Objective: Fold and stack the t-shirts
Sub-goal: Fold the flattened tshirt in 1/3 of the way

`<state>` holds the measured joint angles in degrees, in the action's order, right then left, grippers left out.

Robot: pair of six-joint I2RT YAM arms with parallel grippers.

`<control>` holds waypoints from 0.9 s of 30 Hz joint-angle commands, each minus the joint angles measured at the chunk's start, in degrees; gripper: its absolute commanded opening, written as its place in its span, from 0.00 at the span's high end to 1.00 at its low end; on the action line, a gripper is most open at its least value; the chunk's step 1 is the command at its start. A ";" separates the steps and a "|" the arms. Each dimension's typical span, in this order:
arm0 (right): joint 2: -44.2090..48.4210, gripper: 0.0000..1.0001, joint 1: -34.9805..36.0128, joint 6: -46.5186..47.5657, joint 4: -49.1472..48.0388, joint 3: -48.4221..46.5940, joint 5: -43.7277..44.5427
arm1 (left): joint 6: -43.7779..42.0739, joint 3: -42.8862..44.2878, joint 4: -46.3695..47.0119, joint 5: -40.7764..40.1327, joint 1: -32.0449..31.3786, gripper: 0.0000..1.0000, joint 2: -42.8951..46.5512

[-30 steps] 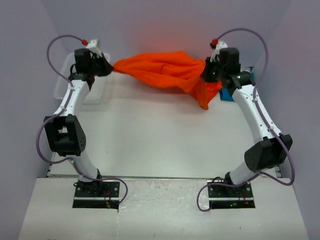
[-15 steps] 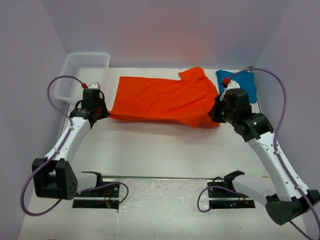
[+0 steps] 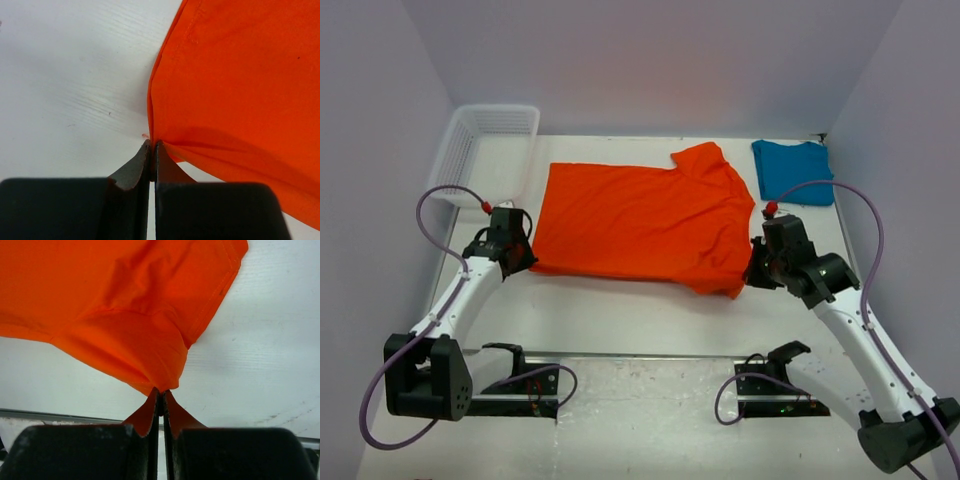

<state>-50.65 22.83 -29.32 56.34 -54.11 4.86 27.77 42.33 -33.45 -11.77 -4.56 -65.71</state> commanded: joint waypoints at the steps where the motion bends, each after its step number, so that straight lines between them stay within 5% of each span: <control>1: 0.74 1.00 0.46 -1.79 0.26 -1.17 -0.91 | 1.41 1.44 0.49 -0.80 -0.19 1.00 -0.38; 27: -34.07 1.00 -1.12 -0.39 -3.87 -18.13 5.51 | -2.46 16.47 3.39 -0.53 -0.28 1.00 -22.97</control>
<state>-84.09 22.55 -29.54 52.75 -68.66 8.05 26.37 55.46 -31.33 -11.73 -4.64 -88.29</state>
